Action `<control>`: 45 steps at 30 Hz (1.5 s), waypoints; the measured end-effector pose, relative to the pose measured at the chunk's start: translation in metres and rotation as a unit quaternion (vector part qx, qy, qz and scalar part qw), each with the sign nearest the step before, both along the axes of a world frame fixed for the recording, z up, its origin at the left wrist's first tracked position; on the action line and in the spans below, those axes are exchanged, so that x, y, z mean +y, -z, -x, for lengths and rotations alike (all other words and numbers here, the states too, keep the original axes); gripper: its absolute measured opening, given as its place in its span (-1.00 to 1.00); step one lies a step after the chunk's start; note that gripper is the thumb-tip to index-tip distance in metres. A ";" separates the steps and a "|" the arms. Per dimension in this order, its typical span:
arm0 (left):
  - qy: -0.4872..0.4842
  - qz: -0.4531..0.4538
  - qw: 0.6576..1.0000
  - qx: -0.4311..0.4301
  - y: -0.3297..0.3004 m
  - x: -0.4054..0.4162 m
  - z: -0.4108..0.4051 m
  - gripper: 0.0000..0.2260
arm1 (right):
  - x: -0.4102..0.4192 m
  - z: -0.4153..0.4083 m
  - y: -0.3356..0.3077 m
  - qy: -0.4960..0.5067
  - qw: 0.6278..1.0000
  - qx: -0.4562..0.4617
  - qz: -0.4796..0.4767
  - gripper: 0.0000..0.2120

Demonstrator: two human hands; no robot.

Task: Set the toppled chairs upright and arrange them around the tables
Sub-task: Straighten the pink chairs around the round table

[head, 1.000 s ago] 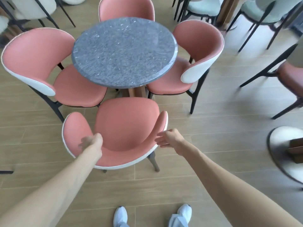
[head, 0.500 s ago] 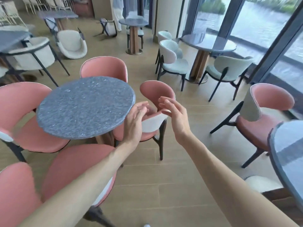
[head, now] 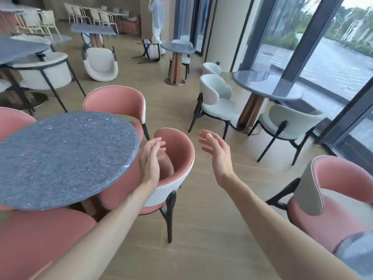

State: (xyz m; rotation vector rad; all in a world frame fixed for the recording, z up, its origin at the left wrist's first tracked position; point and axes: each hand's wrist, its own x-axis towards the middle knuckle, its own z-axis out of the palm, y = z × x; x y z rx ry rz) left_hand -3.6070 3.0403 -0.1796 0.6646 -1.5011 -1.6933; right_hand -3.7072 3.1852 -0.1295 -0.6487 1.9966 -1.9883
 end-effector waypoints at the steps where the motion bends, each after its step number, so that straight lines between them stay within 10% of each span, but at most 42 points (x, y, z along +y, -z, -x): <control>1: -0.013 -0.002 1.000 0.001 -0.005 -0.001 0.013 -0.75 | 0.002 0.022 -0.004 -0.004 1.000 -0.003 0.010 -0.66; 22: -0.459 -0.058 0.886 0.022 -0.027 0.067 0.141 -0.83 | -0.090 0.228 0.011 -0.407 0.905 -0.122 0.013 -0.73; 36: -0.532 -0.119 0.837 0.045 0.003 -0.037 0.241 -0.84 | -0.231 0.274 0.031 -0.543 0.835 -0.069 -0.059 -0.76; 45: -0.665 -0.104 0.739 0.019 0.001 -0.050 0.262 -0.86 | -0.289 0.280 0.051 -0.669 0.734 -0.087 -0.079 -0.82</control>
